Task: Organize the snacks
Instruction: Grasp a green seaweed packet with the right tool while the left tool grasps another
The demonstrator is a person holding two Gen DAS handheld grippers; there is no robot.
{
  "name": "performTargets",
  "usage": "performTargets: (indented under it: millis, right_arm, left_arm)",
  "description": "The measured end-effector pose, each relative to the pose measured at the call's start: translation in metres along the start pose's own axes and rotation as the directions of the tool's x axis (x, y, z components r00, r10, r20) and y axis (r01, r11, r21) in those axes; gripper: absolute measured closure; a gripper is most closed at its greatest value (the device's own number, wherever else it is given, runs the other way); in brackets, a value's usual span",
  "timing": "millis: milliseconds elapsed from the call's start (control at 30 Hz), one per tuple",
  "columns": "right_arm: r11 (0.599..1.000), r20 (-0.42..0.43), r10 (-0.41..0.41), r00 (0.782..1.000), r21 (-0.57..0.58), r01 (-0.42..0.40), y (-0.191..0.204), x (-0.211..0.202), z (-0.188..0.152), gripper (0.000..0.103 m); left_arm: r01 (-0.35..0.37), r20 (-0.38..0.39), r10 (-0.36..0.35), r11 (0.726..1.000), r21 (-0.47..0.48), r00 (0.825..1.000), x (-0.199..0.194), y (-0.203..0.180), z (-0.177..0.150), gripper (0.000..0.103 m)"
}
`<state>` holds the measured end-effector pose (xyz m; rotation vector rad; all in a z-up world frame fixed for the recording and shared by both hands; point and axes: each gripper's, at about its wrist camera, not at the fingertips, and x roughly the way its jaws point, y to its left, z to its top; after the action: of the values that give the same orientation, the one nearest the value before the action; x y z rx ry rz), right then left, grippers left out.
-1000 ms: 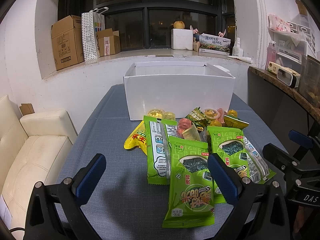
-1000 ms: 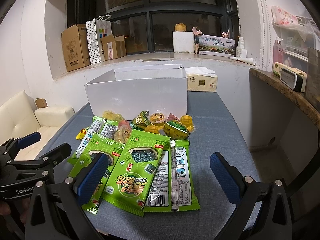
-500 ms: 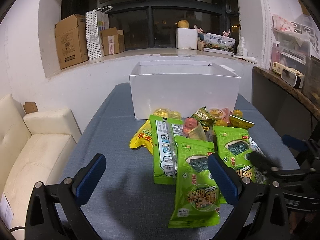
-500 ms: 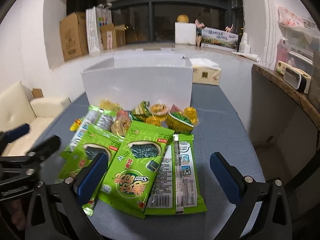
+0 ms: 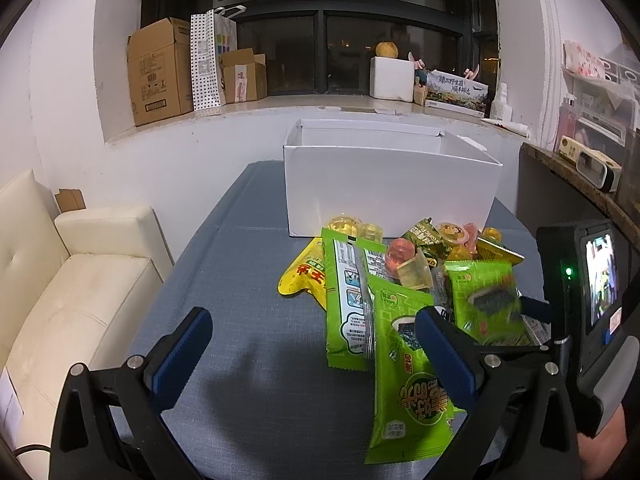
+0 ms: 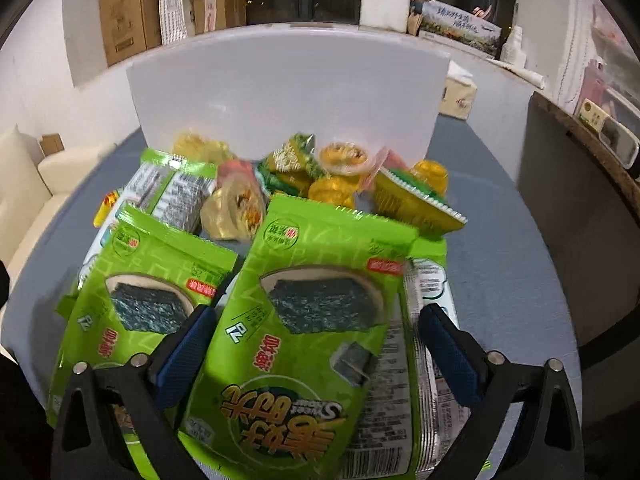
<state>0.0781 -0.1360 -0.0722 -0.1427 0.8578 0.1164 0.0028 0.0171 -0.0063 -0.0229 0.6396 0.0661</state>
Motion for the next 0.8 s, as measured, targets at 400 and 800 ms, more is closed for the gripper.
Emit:
performTargets:
  millis: [400, 800]
  right_arm:
    - [0.994, 0.090, 0.066, 0.994, 0.082, -0.073, -0.037, -0.045, 0.003, 0.030]
    - [0.972, 0.150, 0.075, 0.986, 0.211, -0.106, -0.085, -0.068, -0.001, 0.030]
  left_arm:
    - [0.016, -0.029, -0.014, 0.999, 0.050, 0.999, 0.008, -0.010, -0.006, 0.000]
    - [-0.008, -0.149, 0.045, 0.970, 0.242, 0.988, 0.052, -0.076, -0.030, 0.000]
